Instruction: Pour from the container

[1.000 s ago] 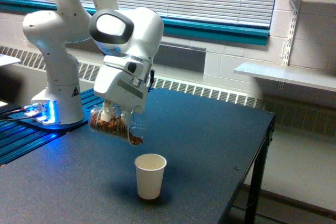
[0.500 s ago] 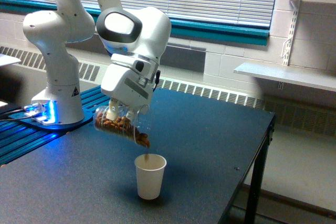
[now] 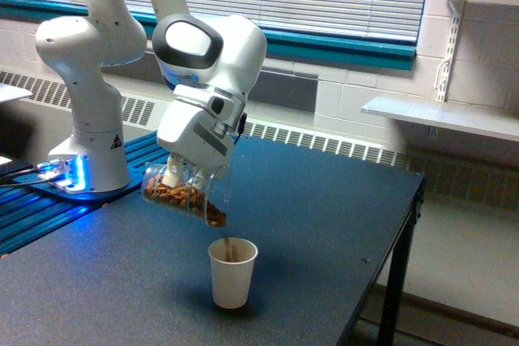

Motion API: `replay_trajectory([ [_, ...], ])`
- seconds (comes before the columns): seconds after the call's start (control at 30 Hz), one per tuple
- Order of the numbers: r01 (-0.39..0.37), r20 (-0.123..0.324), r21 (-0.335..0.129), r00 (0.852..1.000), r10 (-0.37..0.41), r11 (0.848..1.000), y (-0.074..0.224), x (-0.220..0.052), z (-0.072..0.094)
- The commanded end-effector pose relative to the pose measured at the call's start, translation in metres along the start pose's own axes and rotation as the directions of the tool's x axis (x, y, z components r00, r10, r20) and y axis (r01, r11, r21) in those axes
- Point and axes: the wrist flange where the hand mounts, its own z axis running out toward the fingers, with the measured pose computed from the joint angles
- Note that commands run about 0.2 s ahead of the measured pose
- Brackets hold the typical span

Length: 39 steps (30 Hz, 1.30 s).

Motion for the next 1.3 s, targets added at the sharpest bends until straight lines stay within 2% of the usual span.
replay_trajectory([
  [0.03,0.014,-0.018,-0.019,1.000,-0.014,1.000,0.0006,0.0050,-0.0044],
  [0.67,0.044,-0.027,-0.040,0.999,-0.045,0.998,-0.0026,0.0057,-0.0077],
  [1.3,0.083,-0.029,-0.080,0.996,-0.086,0.993,-0.0085,0.0086,-0.0126],
])
